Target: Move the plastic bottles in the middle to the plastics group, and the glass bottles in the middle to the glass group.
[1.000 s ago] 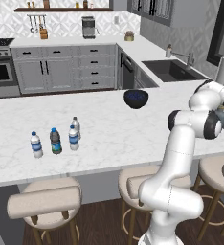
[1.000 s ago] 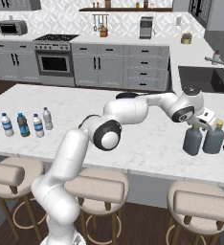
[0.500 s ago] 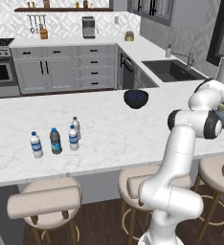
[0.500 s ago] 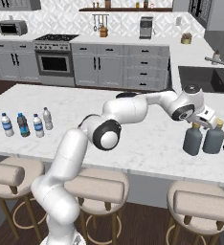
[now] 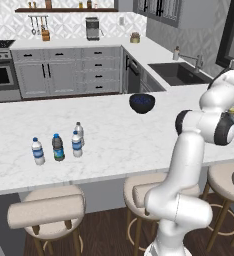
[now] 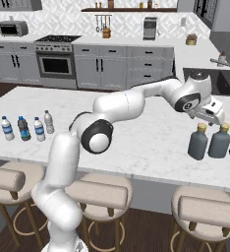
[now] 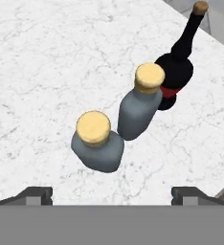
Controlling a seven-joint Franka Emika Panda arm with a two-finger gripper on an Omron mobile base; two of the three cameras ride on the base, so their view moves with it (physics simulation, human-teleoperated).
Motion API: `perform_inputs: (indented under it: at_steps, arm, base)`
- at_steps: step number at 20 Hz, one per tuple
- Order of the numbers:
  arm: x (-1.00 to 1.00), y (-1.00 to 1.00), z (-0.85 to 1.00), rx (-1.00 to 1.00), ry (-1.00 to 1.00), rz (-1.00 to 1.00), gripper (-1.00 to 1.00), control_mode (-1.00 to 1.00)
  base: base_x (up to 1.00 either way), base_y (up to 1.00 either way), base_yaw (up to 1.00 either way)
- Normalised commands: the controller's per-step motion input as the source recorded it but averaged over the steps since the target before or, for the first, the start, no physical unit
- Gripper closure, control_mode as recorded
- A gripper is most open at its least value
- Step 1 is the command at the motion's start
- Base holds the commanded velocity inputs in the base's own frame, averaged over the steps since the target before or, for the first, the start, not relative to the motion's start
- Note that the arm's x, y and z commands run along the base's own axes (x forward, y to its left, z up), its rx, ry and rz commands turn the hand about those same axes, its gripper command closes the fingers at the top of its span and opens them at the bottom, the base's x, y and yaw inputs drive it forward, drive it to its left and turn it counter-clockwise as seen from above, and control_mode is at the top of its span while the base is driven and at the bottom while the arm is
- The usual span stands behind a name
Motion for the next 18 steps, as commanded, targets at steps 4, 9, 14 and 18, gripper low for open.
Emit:
perform_inputs:
  at_steps: [4, 9, 14, 18]
  arm:
    - [-0.61, 0.91, 0.00, -0.05, 0.01, 0.00, -1.00, -1.00]
    - [-0.92, 0.53, 0.00, 0.00, 0.00, 0.11, -1.00, -1.00]
    - [-0.91, 0.68, 0.00, 0.00, 0.00, 0.19, -1.00, -1.00]
    - [-0.88, 0.65, 0.00, 0.00, 0.02, 0.20, -1.00, -1.00]
  base:
    - [0.00, 0.00, 0.00]
    - [0.00, 0.00, 0.00]
    - [0.00, 0.00, 0.00]
    - [0.00, 0.00, 0.00]
